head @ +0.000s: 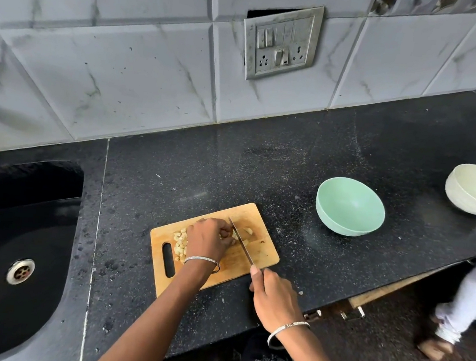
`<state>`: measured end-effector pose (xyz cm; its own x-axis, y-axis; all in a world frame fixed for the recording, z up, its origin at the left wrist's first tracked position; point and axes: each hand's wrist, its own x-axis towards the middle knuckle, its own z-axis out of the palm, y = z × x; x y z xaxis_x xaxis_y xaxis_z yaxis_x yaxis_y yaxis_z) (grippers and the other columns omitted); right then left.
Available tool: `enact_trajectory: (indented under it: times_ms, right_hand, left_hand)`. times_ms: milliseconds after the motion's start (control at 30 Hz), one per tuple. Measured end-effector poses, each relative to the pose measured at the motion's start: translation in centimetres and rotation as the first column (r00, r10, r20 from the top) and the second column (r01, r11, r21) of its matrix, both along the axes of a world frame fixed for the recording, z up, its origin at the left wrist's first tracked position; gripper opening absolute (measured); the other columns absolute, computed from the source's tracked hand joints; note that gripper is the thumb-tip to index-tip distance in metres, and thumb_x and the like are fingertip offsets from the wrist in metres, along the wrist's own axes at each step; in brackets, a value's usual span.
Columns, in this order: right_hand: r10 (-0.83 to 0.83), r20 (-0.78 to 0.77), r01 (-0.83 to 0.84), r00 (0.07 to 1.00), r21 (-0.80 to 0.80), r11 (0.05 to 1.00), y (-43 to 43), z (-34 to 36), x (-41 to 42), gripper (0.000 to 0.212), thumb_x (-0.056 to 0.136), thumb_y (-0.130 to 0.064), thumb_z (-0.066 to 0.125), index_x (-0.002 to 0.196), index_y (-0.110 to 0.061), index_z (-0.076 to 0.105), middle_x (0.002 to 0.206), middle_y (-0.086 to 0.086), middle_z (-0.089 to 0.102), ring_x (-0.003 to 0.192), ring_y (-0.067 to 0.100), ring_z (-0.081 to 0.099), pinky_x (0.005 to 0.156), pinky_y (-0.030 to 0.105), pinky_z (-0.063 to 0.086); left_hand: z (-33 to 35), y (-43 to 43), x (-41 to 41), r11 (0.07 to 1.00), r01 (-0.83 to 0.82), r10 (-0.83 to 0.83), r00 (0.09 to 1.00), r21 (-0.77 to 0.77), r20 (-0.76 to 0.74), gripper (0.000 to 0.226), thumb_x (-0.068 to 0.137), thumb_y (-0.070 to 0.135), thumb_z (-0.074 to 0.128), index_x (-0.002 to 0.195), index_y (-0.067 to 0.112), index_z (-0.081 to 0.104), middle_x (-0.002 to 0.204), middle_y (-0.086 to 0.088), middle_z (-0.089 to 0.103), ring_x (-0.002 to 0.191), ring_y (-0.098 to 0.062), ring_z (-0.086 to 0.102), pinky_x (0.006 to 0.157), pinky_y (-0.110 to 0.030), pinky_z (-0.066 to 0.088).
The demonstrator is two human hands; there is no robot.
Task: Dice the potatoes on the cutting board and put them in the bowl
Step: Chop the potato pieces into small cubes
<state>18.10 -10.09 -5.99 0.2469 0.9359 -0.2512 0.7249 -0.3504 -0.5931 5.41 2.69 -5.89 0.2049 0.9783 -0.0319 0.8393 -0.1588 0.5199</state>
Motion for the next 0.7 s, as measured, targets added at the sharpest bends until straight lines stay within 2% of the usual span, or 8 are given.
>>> enact_trajectory:
  times_ms: [133, 300, 467, 567, 633, 700]
  right_hand:
    - [0.001, 0.017, -0.001, 1.0, -0.008, 1.0, 0.2, 0.1, -0.3, 0.05, 0.103, -0.047, 0.022, 0.089, -0.018, 0.059, 0.09, 0.004, 0.068, 0.092, 0.03, 0.063, 0.071, 0.037, 0.039]
    - [0.0, 0.024, 0.001, 1.0, -0.039, 0.999, 0.2, 0.4, -1.2, 0.045, 0.103, -0.046, 0.021, 0.095, -0.019, 0.056, 0.093, 0.01, 0.066, 0.094, 0.034, 0.062, 0.072, 0.04, 0.042]
    - [-0.016, 0.049, 0.022, 0.999, -0.112, 0.994, 1.2, 1.0, -1.7, 0.045, 0.103, -0.044, 0.025, 0.105, -0.015, 0.06, 0.103, 0.012, 0.067, 0.097, 0.037, 0.063, 0.074, 0.039, 0.047]
    - [0.0, 0.137, 0.018, 0.991, -0.132, 0.991, 1.4, 1.3, -2.1, 0.045, 0.104, -0.044, 0.025, 0.107, -0.014, 0.059, 0.107, 0.012, 0.065, 0.102, 0.037, 0.062, 0.075, 0.039, 0.046]
    - [-0.01, 0.091, 0.024, 0.996, -0.15, 0.988, 1.5, 1.4, -1.7, 0.045, 0.104, -0.044, 0.026, 0.106, -0.014, 0.059, 0.107, 0.013, 0.064, 0.103, 0.037, 0.061, 0.076, 0.039, 0.045]
    - [-0.023, 0.012, 0.025, 1.0, -0.147, 0.989, 1.5, 1.2, -0.7, 0.046, 0.103, -0.045, 0.025, 0.094, -0.015, 0.058, 0.099, 0.013, 0.064, 0.098, 0.037, 0.061, 0.072, 0.038, 0.042]
  left_hand:
    - [-0.1, -0.1, 0.2, 1.0, -0.022, 0.022, 1.0, -0.009, 0.019, 0.02, 0.07, 0.029, 0.082, 0.089, 0.026, 0.074, 0.08, 0.009, 0.073, 0.081, -0.016, 0.067, 0.082, -0.04, 0.052]
    - [0.1, -0.3, 0.5, 0.996, -0.066, 0.071, 0.994, -0.062, 0.082, 0.019, 0.07, 0.019, 0.082, 0.087, 0.023, 0.075, 0.078, 0.006, 0.074, 0.081, -0.015, 0.069, 0.085, -0.039, 0.052]
    - [1.0, -0.2, 0.5, 0.986, -0.092, 0.111, 0.984, -0.14, 0.14, 0.017, 0.072, 0.012, 0.081, 0.086, 0.018, 0.076, 0.078, 0.002, 0.075, 0.076, -0.009, 0.07, 0.077, -0.023, 0.054]
    - [1.2, -0.4, 0.4, 0.98, -0.109, 0.136, 0.978, -0.164, 0.16, 0.015, 0.071, 0.012, 0.081, 0.083, 0.019, 0.076, 0.073, 0.005, 0.074, 0.072, -0.005, 0.069, 0.077, -0.025, 0.056]
    - [1.3, -0.6, 0.4, 0.979, -0.116, 0.145, 0.974, -0.167, 0.174, 0.016, 0.07, 0.012, 0.082, 0.083, 0.02, 0.076, 0.073, 0.005, 0.074, 0.07, -0.004, 0.068, 0.076, -0.027, 0.057]
    - [1.2, -0.8, 0.3, 0.981, -0.114, 0.142, 0.973, -0.157, 0.18, 0.018, 0.069, 0.014, 0.083, 0.085, 0.019, 0.076, 0.076, 0.004, 0.075, 0.07, -0.005, 0.068, 0.075, -0.026, 0.056]
